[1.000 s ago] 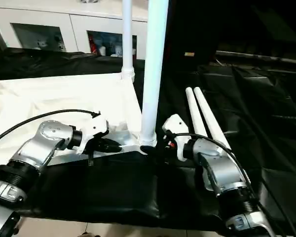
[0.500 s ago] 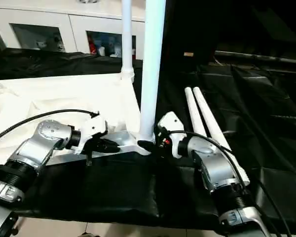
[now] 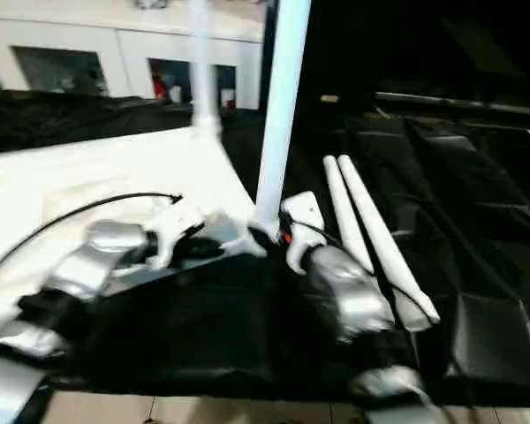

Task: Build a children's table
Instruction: Rotate leg to tighten

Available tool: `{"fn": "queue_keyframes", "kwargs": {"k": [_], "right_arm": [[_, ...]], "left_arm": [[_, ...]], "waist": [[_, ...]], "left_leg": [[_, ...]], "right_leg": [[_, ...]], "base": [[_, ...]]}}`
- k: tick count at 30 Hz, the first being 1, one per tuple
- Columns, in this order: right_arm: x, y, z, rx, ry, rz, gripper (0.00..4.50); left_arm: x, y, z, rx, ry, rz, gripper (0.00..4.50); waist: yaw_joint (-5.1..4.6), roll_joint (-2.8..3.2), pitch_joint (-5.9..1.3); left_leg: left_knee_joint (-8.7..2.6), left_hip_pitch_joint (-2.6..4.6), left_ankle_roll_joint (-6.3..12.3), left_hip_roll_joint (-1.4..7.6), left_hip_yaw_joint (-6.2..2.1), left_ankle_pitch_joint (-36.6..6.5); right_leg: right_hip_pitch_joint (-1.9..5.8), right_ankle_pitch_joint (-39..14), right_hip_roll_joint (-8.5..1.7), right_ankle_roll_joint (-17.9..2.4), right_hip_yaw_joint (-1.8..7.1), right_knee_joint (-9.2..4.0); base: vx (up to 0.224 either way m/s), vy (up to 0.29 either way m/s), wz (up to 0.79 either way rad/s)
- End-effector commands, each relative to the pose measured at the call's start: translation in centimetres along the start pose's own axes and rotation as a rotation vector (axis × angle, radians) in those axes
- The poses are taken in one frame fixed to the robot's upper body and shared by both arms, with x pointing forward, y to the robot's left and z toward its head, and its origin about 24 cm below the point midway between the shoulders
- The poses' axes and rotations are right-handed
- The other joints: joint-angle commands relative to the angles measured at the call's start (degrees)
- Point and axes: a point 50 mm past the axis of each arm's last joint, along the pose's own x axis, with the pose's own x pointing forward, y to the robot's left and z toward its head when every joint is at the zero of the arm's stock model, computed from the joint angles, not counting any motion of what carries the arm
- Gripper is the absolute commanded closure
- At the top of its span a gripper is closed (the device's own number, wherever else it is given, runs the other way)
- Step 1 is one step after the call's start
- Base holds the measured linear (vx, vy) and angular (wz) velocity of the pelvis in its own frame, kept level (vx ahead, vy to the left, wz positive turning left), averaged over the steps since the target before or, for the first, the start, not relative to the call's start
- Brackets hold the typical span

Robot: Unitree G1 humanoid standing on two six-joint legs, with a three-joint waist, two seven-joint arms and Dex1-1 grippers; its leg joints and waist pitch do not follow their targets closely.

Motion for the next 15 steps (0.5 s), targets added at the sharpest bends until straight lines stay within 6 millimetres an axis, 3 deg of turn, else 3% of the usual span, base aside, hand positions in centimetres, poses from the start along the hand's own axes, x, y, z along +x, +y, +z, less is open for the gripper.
{"fn": "queue_keyframes", "kwargs": {"k": [1,2,5,6,7,9,15], "right_arm": [[0.6,1.0,-2.0,0.040,0.109,-0.059,1.78],[0.7,1.1,-1.9,0.036,0.109,-0.062,1.78],[1.3,2.0,-1.1,-0.016,0.068,-0.010,1.78],[1.3,2.1,-0.9,-0.022,0.056,0.000,1.22],[1.3,2.2,-0.6,-0.013,0.035,0.027,1.22],[1.2,2.1,-0.2,-0.014,0.001,0.066,1.02],[-0.2,0.6,0.7,-0.084,0.008,0.222,0.59]], "left_arm": [[2.1,-1.8,1.6,0.002,-0.059,-0.057,4.50],[2.2,-1.8,1.6,0.000,-0.059,-0.056,4.50],[2.3,-1.9,1.6,-0.003,-0.055,-0.058,4.50],[2.3,-1.8,1.6,-0.003,-0.053,-0.058,4.50],[2.2,-1.7,1.5,-0.002,-0.051,-0.058,4.50],[1.9,-1.4,1.4,-0.001,-0.047,-0.053,4.50],[0.8,-1.1,0.6,0.023,-0.034,-0.083,4.50]], "waist": [[-0.32,0.59,-3.32],[-0.33,0.75,-3.31],[-0.32,0.66,-3.34],[-0.30,0.66,-3.33],[-0.31,0.41,-3.33],[-0.21,0.56,-3.41],[0.27,0.22,-3.58]], "left_leg": [[-4.53,1.43,-2.82,1.27,-1.25,-24.28],[-4.45,1.68,-2.73,1.23,-1.19,-25.24],[-4.45,1.59,-2.22,1.20,-1.26,-26.16],[-4.46,1.65,-2.09,1.23,-1.25,-26.16],[-4.46,1.55,-1.81,1.23,-1.21,-26.16],[-4.49,1.49,-1.43,1.30,-1.17,-25.48],[-4.42,1.07,0.39,1.41,-0.85,-21.18]], "right_leg": [[1.69,-25.71,-2.16,-8.99,1.08,-4.41],[1.42,-26.41,-2.10,-8.45,1.08,-4.71],[1.44,-27.13,-2.14,-7.80,1.01,-4.93],[1.39,-26.94,-2.12,-7.84,1.04,-4.94],[1.42,-26.68,-2.06,-7.92,1.03,-4.92],[1.50,-25.30,-2.10,-8.38,1.13,-4.76],[2.21,-19.08,-2.02,-10.22,1.31,-4.03]], "base": [[0.000,0.000,0.00],[0.000,0.000,0.00],[0.000,0.000,0.00],[0.000,0.000,0.00],[0.000,0.000,0.00],[0.000,0.000,0.00],[0.000,0.000,0.00]]}}
